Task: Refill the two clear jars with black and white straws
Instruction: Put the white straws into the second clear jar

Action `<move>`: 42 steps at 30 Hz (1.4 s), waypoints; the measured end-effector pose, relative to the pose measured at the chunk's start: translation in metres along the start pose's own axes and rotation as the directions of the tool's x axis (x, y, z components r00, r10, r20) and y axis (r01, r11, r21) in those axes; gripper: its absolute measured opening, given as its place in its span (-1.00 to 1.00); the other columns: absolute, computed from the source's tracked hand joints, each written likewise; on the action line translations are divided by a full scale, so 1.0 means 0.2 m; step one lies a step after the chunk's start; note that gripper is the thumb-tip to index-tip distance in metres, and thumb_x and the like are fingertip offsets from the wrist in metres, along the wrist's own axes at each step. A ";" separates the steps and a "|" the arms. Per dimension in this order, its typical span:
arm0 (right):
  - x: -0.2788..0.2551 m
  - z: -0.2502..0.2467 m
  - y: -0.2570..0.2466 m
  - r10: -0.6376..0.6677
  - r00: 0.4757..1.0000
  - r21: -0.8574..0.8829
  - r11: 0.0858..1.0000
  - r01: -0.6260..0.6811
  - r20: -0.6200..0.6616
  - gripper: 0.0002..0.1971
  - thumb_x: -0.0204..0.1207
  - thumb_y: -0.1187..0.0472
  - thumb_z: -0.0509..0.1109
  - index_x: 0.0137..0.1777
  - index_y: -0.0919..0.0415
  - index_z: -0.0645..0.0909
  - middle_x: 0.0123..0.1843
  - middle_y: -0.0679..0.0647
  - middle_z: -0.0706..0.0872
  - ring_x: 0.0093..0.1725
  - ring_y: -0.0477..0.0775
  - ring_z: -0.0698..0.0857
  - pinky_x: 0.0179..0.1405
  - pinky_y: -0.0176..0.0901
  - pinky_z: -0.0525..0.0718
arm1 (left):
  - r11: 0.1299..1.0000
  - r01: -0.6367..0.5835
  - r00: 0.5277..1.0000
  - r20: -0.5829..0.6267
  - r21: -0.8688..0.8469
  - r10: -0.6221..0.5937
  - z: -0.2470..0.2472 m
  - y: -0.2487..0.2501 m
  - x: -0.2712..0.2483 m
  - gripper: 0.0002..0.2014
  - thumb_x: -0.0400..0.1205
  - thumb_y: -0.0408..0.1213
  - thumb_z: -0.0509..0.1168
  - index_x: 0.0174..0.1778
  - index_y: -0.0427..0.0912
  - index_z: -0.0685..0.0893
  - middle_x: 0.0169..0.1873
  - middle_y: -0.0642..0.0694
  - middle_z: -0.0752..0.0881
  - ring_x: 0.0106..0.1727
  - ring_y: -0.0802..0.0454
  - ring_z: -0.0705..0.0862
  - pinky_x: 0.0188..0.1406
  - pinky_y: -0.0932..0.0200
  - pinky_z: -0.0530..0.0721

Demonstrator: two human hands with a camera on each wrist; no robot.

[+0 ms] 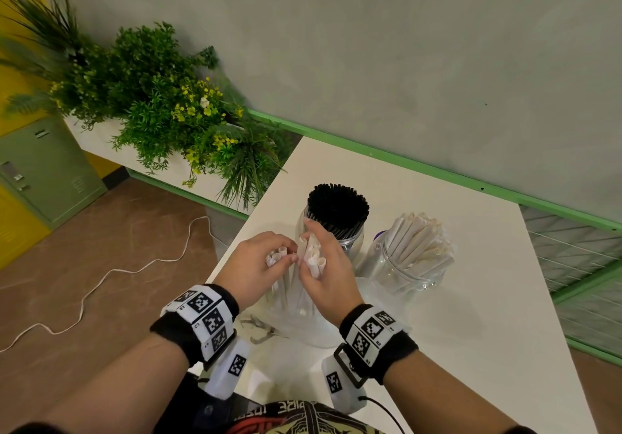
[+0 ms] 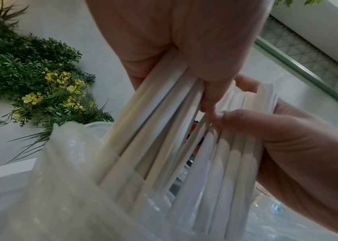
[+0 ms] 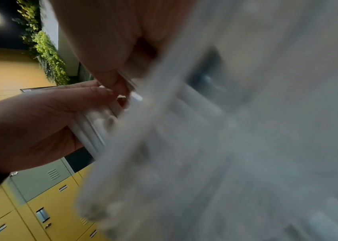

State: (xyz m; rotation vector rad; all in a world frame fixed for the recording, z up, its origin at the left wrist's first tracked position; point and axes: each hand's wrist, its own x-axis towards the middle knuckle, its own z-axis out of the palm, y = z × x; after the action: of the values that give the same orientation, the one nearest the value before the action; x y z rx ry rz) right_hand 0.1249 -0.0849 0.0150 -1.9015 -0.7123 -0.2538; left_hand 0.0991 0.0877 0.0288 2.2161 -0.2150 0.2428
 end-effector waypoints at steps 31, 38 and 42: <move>-0.01 0.02 0.01 -0.002 0.996 -0.055 0.998 0.007 0.092 -0.64 0.54 0.42 0.37 0.32 0.17 0.60 0.15 0.05 0.64 0.17 -0.20 0.58 0.24 -0.40 0.47 | 0.995 0.040 0.997 0.063 0.090 -0.046 -0.02 0.01 0.00 -0.77 0.53 0.01 0.24 -0.07 0.05 0.74 -0.13 0.10 0.69 -0.11 0.20 0.66 -0.05 0.22 0.58; 0.02 -0.08 -0.03 0.068 0.997 -0.046 0.997 -0.070 -0.034 -0.75 0.53 0.47 0.30 0.12 0.21 0.66 0.03 0.03 0.66 0.11 -0.22 0.59 0.17 -0.43 0.47 | 0.992 0.032 0.998 0.055 0.126 -0.039 -0.03 -0.01 -0.01 -0.71 0.50 0.14 0.13 -0.12 0.15 0.71 -0.17 0.12 0.68 -0.13 0.22 0.63 -0.09 0.25 0.55; 0.07 -0.23 -0.12 0.057 0.991 -0.008 0.998 -0.058 -0.118 -0.78 0.58 0.42 0.32 0.13 0.14 0.61 0.07 0.05 0.68 0.16 -0.09 0.63 0.18 -0.37 0.49 | 0.990 0.021 0.998 0.061 0.140 -0.029 -0.03 -0.02 0.00 -0.69 0.49 0.15 0.10 -0.12 0.13 0.70 -0.17 0.12 0.67 -0.15 0.20 0.63 -0.16 0.28 0.51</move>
State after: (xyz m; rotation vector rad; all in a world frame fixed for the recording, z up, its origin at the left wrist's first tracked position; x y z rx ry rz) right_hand 0.1289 -0.1137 0.0606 -1.8980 -0.5775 -0.3310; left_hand 0.0996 0.0942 0.0302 2.3660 -0.2097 0.1798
